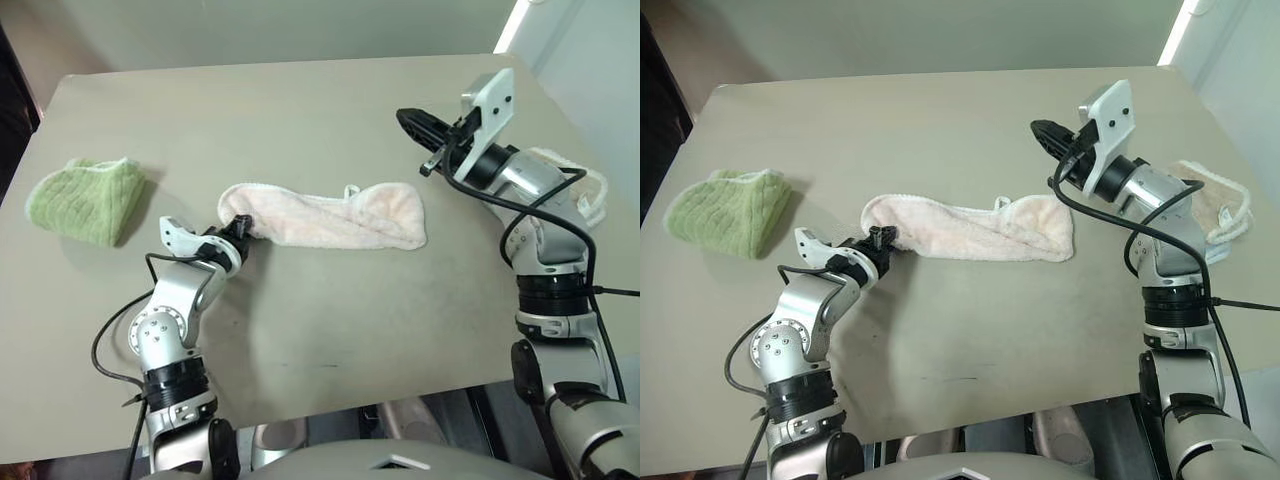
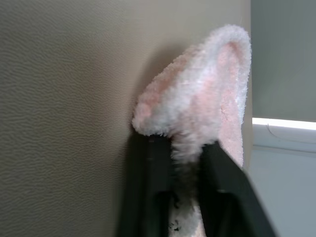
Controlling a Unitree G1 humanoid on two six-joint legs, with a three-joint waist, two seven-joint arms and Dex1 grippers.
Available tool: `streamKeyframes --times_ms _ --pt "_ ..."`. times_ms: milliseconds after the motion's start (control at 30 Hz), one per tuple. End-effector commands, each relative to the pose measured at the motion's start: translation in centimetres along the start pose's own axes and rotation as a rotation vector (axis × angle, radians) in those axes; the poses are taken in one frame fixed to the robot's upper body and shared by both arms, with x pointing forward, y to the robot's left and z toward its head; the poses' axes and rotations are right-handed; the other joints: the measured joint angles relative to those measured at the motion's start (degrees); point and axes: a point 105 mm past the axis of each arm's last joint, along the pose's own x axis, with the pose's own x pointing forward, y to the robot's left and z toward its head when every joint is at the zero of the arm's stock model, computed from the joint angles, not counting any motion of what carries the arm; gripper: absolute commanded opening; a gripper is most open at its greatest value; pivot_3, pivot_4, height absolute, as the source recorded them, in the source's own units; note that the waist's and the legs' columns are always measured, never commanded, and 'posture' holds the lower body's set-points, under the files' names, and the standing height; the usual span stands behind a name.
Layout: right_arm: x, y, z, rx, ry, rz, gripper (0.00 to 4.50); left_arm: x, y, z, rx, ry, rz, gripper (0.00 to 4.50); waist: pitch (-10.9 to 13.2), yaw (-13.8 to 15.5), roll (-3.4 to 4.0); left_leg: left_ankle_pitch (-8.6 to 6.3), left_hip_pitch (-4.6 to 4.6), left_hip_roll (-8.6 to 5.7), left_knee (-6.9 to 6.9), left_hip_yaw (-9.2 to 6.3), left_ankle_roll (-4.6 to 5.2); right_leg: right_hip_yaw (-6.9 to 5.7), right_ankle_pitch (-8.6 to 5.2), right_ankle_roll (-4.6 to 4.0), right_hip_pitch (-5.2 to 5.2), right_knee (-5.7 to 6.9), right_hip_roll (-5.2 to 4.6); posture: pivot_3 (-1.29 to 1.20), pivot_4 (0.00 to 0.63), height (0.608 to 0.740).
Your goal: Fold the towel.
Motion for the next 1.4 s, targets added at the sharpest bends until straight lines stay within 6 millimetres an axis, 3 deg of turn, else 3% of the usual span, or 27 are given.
streamKeyframes --times_ms 33,200,433,500,633,900,1033,1100,1200,1400 --pt "-0.1 0.1 1.3 -0.003 -0.050 0.000 0.00 -0.7 -1.1 0.7 0.044 -0.030 -0.053 0.03 0.00 0.00 0.00 -0.01 0.00 0.00 -0.01 0.01 -0.01 0.00 -0.01 0.01 0.00 -0.01 0.01 0.00 0.150 0.740" --pt "-1.3 0.9 -1.3 0.090 0.036 0.032 0.00 -1.8 -4.1 1.2 0.315 -0.053 -0.188 0.03 0.05 0.05 -0.09 -0.11 -0.03 0.05 -0.05 -0.01 -0.13 0.04 -0.06 -0.01 -0.02 -0.16 0.03 0.00 0.150 0.740" --pt "-5.3 4.5 -4.4 0.224 0.201 0.233 0.00 -1.8 -9.6 -2.0 0.738 0.067 -0.425 0.03 0.07 0.44 -0.13 -0.30 -0.24 -0.01 0.10 0.13 -0.40 0.10 -0.24 0.12 -0.03 -0.25 0.03 0.00 0.150 0.740" --pt "-6.3 5.5 -4.8 0.244 0.247 0.289 0.00 -1.6 -10.9 -3.5 0.844 0.122 -0.495 0.03 0.09 0.36 -0.16 -0.35 -0.23 -0.03 0.14 0.19 -0.43 0.16 -0.22 0.15 -0.03 -0.29 0.04 0.00 0.150 0.740" --pt "-8.6 6.1 -5.7 0.266 0.333 0.311 0.00 -1.5 -13.2 -9.3 1.130 0.315 -0.708 0.03 0.14 0.51 -0.25 -0.39 -0.23 -0.08 0.15 0.21 -0.43 0.31 -0.28 0.28 0.00 -0.30 0.11 0.00 0.150 0.740" --pt "-12.4 5.0 -6.5 0.261 0.439 0.241 0.00 -0.3 -13.2 -17.5 1.475 0.596 -0.917 0.03 0.15 0.40 -0.26 -0.77 -0.29 -0.69 0.53 0.27 0.11 1.33 -0.29 1.37 0.09 -0.34 -0.02 0.00 0.150 0.740" --pt "-13.2 4.4 -6.3 0.245 0.444 0.185 0.00 1.6 -11.7 -19.2 1.663 0.647 -0.883 0.03 0.15 0.27 -0.25 -1.19 -0.37 -0.69 1.10 0.11 0.45 1.49 -0.21 1.89 0.17 -0.35 -0.08 0.00 0.150 0.740" --pt "-13.5 4.3 -6.1 0.241 0.445 0.169 0.00 2.0 -11.6 -19.6 1.670 0.658 -0.889 0.03 0.15 0.18 -0.26 -1.25 -0.33 -0.74 1.11 0.08 0.57 1.63 -0.20 2.06 0.18 -0.36 -0.18 0.00 0.150 0.740" --pt "-13.8 4.4 -6.0 0.235 0.447 0.151 0.00 2.0 -12.1 -20.0 1.608 0.682 -0.911 0.62 0.15 0.22 -0.26 -1.29 -0.35 -0.87 1.11 0.09 0.63 1.68 -0.27 2.26 0.19 -0.37 -0.25 0.00 0.150 0.740" --pt "-13.4 4.2 -5.7 0.222 0.443 0.141 0.00 1.5 -14.1 -19.2 1.440 0.658 -0.969 2.62 0.15 0.27 -0.25 -1.41 -0.36 -1.08 1.12 0.16 0.84 1.69 -0.44 2.52 0.21 -0.35 -0.73 0.00 0.150 0.740"
